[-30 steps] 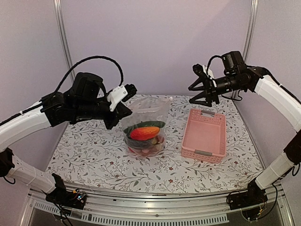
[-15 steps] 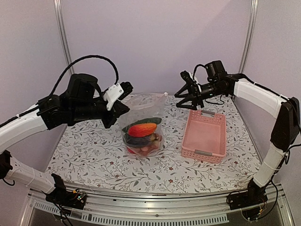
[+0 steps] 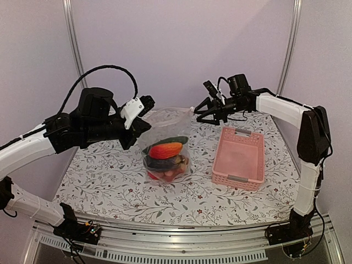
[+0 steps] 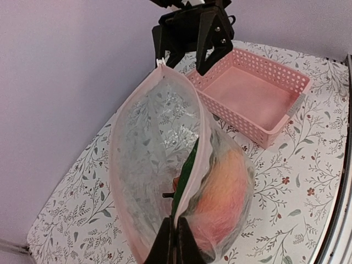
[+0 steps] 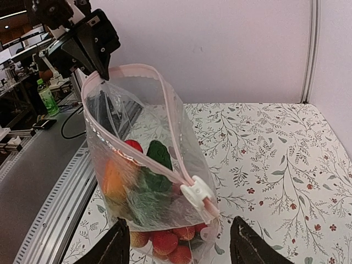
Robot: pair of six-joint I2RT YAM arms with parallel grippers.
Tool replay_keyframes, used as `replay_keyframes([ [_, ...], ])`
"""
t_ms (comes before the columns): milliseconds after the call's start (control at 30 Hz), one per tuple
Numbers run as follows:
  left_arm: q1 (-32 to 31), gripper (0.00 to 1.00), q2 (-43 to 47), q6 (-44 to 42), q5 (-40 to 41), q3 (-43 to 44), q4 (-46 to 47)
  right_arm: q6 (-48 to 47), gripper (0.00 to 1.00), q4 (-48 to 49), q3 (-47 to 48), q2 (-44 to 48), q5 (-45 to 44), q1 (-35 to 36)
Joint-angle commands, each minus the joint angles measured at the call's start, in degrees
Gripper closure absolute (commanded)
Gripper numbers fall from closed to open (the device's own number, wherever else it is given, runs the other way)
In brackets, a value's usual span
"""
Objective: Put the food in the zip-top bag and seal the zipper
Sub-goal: Pass from the left arm to the right
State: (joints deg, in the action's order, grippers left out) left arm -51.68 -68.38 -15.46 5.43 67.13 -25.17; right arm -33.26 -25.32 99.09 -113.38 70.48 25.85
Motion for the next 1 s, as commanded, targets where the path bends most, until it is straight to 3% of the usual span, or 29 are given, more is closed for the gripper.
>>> replay_keyframes([
  [0, -0.54, 0.98, 1.52, -0.78, 0.82, -1.29, 2.57, 4.62, 0.39, 3.81, 3.43, -3.18, 3.59, -0.09],
  [200, -0.44, 0.98, 1.63, -1.13, 0.79, -1.47, 2.49, 8.82, 0.42, 6.63, 4.23, -5.29, 7.08, 0.23],
  [367, -0.46, 0.98, 1.93, -1.45, 1.30, -1.91, 2.56, 9.36, 0.51, 6.92, 3.98, -6.06, 7.64, 1.44],
  [667, -0.45, 0.98, 2.54, -1.13, 1.93, -2.93, 3.26, 9.80, 0.84, 7.05, 2.86, -4.77, 7.13, 1.69],
  [833, -0.42, 0.98, 2.64, -1.07, 3.62, -3.00, 3.22, 8.75, 0.99, 7.45, 0.08, -1.58, 2.83, 1.66],
  [967, 0.24, 0.99, 3.39, 0.82, 7.93, -2.08, 3.02, 8.07, 1.00, 8.02, -3.10, 3.91, -5.76, 1.66],
])
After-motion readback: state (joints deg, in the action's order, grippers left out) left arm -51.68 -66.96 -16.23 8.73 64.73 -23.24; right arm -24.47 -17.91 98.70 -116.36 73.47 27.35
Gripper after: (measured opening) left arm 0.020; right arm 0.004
